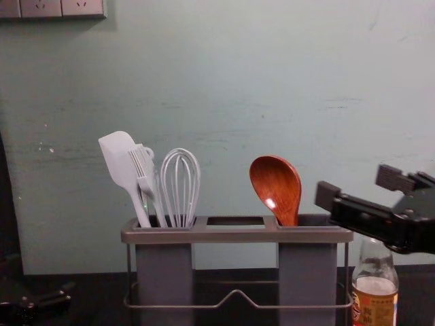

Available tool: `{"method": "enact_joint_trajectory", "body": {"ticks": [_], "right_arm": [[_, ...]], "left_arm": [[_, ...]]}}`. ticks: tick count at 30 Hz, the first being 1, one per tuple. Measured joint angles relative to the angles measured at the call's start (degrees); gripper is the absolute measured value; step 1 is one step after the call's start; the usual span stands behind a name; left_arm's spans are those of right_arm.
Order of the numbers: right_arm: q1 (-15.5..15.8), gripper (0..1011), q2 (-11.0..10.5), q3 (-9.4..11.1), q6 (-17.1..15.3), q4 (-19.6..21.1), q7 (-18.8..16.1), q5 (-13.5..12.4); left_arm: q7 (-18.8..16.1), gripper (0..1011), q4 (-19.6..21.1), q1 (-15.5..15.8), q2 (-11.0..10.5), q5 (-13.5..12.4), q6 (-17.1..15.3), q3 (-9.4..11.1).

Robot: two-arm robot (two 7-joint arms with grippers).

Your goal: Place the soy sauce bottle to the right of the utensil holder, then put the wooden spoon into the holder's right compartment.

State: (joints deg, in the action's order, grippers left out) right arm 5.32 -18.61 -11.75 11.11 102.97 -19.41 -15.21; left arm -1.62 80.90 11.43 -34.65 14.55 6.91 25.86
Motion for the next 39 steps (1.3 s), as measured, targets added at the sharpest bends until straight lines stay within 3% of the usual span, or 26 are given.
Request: {"method": "enact_joint_trajectory", "body": {"ticks": [13,24,39], "right_arm": [[2.1,1002,0.1,3.4,-0.3,-0.1,2.9,-0.3],[2.8,1002,1.4,7.0,-3.9,-1.6,6.7,1.2],[0.3,1002,3.1,9.0,-9.6,-9.6,9.1,3.1]], "left_arm": [[0.0,1005,0.0,0.0,0.0,0.0,0.0,0.0],[0.0,1005,0.0,0.0,0.0,0.0,0.0,0.0],[0.0,1005,0.0,0.0,0.0,0.0,0.0,0.0]]}}
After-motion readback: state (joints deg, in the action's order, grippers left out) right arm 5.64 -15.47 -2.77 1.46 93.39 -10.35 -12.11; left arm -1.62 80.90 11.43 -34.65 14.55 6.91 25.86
